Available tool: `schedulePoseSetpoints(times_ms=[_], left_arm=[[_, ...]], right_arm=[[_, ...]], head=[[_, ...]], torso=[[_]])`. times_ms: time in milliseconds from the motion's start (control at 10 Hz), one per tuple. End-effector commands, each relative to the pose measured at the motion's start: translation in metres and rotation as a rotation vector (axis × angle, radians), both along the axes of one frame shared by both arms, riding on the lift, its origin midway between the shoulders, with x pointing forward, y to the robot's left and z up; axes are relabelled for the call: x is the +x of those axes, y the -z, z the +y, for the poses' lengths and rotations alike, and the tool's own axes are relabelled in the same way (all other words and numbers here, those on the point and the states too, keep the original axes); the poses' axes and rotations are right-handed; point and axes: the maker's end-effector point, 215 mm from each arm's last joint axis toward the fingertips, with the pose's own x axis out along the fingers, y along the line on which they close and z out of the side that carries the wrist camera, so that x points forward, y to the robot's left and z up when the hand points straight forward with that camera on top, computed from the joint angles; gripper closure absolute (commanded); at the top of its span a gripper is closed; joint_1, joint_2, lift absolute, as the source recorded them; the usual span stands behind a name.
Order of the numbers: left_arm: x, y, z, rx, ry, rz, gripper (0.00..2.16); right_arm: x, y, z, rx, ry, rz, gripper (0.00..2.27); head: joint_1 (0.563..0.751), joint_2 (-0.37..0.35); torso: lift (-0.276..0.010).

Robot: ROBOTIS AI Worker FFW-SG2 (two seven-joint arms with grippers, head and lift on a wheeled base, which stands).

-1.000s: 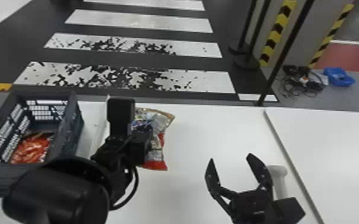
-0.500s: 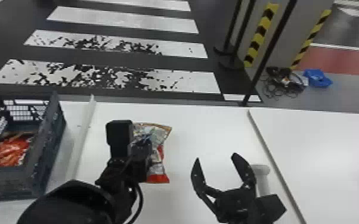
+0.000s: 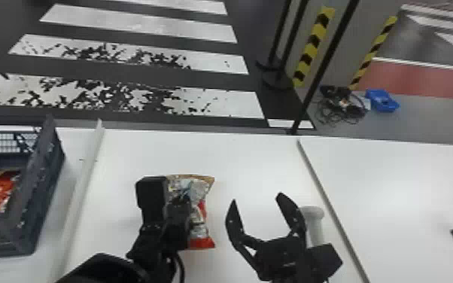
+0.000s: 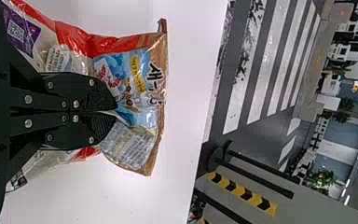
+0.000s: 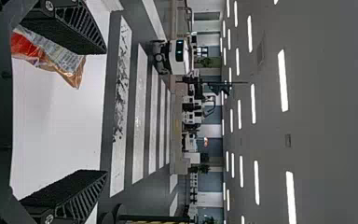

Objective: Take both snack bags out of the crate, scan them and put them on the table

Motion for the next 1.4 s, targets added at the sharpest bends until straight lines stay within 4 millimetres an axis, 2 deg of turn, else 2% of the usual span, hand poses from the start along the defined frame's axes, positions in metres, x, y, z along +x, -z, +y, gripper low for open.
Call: schedulePoseSetpoints(times_ms=[0,100,200,300,500,800,1000,1100,1300], left_arm=[[-0.001,0.01,-0.004,-0.028,-0.017,0.024,2.11],[0.0,0.011,-0.005,-0.056,-0.033,0.027,1.62],[-0.001,0.011,-0.008,-0.064,-0.029,0.027,0.43],[-0.002,0.009,-0.01,-0.067,-0.023,0.023,0.0],[0.0,-0.004,-0.009,-0.072,-0.025,0.0,0.02],[-0.001,-0.052,0.01,-0.063,-0.054,-0.106,0.02],[-0.001,-0.092,0.042,-0.012,-0.092,-0.209,0.02],[0.0,-0.107,0.065,0.031,-0.117,-0.254,0.02],[-0.001,-0.124,0.1,0.112,-0.123,-0.32,0.02]], right_arm=[[0.0,0.0,0.001,0.001,-0.002,0.0,0.07],[0.0,0.001,0.001,0.0,-0.001,0.003,0.07],[0.0,0.001,0.002,0.001,-0.003,0.003,0.07],[0.0,0.001,0.002,0.001,-0.003,0.003,0.07],[0.0,0.002,0.001,0.001,-0.002,0.006,0.07],[-0.001,0.002,0.0,0.001,-0.001,0.005,0.07],[0.0,0.001,0.001,0.001,-0.002,0.003,0.07],[0.0,0.001,0.002,0.002,-0.003,0.003,0.07],[0.0,0.001,0.002,0.002,-0.003,0.003,0.07]], head=[[0.695,-0.237],[0.695,-0.242],[0.695,-0.243],[0.695,-0.245],[0.695,-0.25],[0.695,-0.245],[0.695,-0.226],[0.695,-0.205],[0.695,-0.164]], torso=[[-0.092],[-0.092],[-0.092],[-0.092],[-0.092],[-0.092],[-0.092],[-0.092],[-0.092]])
